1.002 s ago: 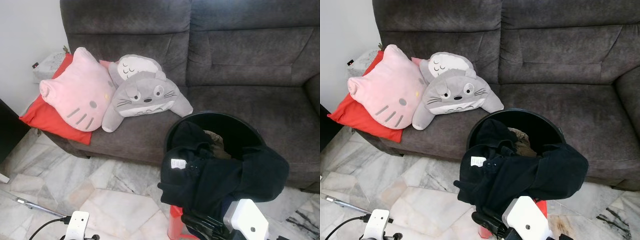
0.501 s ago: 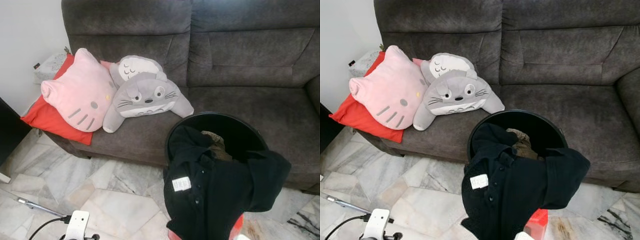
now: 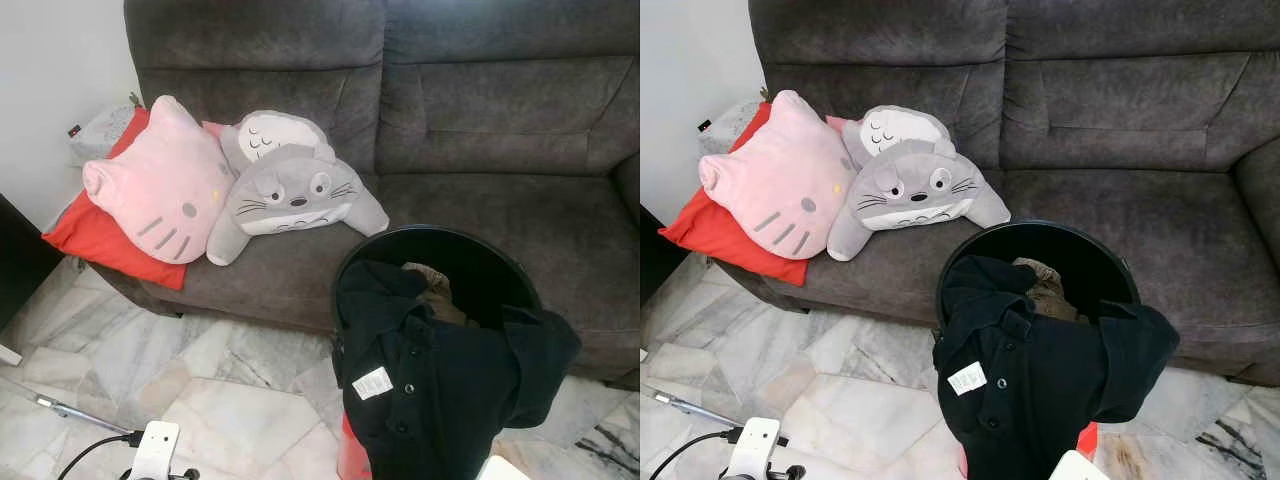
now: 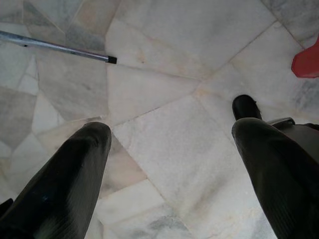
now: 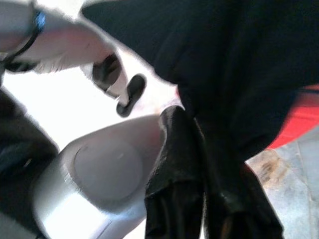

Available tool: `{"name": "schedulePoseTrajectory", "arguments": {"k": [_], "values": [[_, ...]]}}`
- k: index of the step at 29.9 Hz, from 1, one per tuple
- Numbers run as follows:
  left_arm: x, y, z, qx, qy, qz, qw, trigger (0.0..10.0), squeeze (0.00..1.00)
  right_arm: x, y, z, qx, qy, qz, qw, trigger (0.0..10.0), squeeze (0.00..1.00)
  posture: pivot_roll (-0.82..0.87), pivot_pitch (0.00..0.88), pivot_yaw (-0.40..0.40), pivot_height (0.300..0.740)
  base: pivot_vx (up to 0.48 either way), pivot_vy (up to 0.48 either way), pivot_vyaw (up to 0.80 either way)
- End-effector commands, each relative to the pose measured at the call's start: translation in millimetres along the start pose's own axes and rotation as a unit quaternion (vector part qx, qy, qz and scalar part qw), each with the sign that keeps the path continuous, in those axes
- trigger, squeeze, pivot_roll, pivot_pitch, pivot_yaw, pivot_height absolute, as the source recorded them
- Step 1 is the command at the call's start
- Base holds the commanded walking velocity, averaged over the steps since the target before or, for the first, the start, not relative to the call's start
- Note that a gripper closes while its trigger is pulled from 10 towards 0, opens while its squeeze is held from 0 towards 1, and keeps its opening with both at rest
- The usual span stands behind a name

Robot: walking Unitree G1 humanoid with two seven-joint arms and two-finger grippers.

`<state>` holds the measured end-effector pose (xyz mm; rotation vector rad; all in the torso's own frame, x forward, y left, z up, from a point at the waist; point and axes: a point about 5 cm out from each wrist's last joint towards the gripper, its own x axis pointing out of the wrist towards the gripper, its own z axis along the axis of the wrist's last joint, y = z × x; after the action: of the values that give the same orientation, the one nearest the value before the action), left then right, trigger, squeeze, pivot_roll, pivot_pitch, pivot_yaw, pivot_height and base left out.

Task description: Hang hanger

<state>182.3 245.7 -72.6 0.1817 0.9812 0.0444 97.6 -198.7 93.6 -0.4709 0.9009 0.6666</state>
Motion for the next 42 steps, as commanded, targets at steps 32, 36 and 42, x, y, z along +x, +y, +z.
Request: {"name": "schedulePoseTrajectory", "arguments": {"k": [32, 36, 42], "values": [[-1.3, 5.0, -4.9, 0.011, 0.013, 0.001, 1.000, 10.0, 0.00, -48.6, -41.3, 96.2, -0.010, -0.293, -0.140, 0.946, 10.0, 0.42, -0.35, 0.072, 0.162, 0.740, 0.000, 0.000, 0.00], [-1.2, 4.7, -4.9, 0.009, 0.012, 0.001, 1.000, 10.0, 0.00, -43.2, -73.4, 87.9, 0.030, -0.274, -0.229, 0.933, 10.0, 0.00, -0.34, 0.070, 0.163, 0.740, 0.000, 0.000, 0.00], [-1.2, 4.5, -5.1, 0.009, 0.013, 0.000, 1.000, 10.0, 0.00, -28.1, -95.9, 75.5, 0.056, -0.231, -0.266, 0.934, 10.0, 0.00, -0.34, 0.068, 0.166, 0.740, 0.000, 0.000, 0.00]]}}
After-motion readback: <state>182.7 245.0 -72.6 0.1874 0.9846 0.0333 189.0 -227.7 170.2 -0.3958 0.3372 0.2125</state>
